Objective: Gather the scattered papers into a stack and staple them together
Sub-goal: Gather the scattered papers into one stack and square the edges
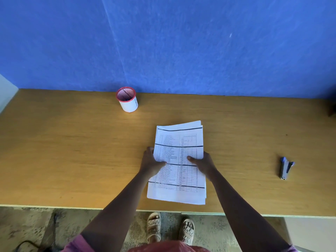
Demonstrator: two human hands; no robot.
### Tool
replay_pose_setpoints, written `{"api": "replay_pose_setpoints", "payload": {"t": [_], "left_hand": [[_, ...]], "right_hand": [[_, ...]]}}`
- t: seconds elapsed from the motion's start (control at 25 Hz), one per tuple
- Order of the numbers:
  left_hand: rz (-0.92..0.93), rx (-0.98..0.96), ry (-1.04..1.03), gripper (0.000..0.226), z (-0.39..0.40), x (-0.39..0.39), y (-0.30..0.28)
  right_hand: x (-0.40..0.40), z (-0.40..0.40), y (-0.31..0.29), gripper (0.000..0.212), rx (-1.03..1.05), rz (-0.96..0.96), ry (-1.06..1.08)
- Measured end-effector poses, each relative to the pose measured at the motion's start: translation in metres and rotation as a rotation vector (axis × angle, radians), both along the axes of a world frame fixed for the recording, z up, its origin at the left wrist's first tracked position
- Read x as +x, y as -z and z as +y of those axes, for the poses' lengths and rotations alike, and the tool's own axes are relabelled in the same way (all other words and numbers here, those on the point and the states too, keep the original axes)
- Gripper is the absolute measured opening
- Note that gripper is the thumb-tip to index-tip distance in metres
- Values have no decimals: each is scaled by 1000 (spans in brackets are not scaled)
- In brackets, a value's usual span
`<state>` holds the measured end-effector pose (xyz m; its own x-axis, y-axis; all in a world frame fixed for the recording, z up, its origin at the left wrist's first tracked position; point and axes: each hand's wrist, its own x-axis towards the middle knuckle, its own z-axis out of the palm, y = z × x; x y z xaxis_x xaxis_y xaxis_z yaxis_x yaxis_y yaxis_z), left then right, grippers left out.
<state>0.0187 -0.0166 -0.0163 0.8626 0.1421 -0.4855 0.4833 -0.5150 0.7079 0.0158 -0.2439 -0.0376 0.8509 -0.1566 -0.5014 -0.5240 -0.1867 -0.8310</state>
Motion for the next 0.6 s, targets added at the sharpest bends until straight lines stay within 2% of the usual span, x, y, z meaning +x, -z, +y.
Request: {"api": "replay_pose_setpoints", "payload": {"t": [0.04,0.12,0.2,0.28,0.36,0.44,0.6], "left_hand": [[-13,7,-63,86,2,2,-2],[-8,-134,-214,90,3,5,-11],[14,-366,-295,72,1,10,-24],[88,-541,-268,55,-2,15,-39],[124,-578,-224,50,-6,20,-51],[100,-580,-196,43,-11,27,-61],[-120,-552,-138,31,-29,37,-82]], "right_hand": [[1,-2,-5,39,52,-12,-4],[2,-7,-16,37,143,-29,-44],[3,-11,-27,37,219,-54,-85],[7,-13,-37,37,282,-69,-83],[11,-14,-48,39,316,-69,-56],[16,-12,-59,40,263,-98,-18],[25,0,-83,26,147,-303,160]]}}
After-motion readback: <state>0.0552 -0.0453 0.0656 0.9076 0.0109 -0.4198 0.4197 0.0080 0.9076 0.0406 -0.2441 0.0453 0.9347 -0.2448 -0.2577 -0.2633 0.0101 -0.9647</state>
